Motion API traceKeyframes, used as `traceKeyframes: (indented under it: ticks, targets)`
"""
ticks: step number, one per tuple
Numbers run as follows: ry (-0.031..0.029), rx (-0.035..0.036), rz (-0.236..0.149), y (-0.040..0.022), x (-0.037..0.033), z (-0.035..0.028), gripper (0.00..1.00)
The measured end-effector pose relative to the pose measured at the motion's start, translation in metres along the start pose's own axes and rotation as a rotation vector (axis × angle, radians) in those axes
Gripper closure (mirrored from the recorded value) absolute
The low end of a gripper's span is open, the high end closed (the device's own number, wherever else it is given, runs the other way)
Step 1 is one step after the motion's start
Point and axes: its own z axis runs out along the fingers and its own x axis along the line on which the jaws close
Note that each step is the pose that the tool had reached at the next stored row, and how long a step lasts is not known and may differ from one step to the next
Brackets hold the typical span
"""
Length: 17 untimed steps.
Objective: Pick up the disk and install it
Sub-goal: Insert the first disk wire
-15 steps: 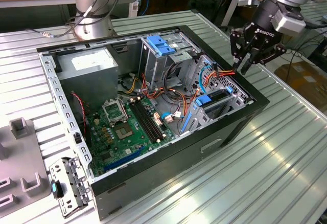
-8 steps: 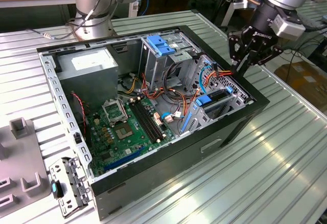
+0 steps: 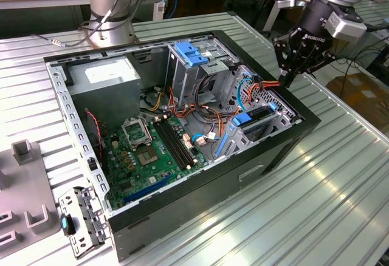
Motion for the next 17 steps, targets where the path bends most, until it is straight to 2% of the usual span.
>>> traceKeyframes:
  ticks: [1, 7, 12, 17]
  targets:
    - [0.0001, -0.0001, 0.000, 0.0000, 0.0000, -0.0001, 0.83]
    - [-0.0002, -0.0002, 0.006, 0.0090, -0.0126, 0.0005, 0.83]
    - [-0.0046, 0.0000, 0.081, 0.0090, -0.0128, 0.0010, 0.83]
    - [-0.0054, 0.0000, 0.095, 0.0097, -0.0138, 0.0010, 0.83]
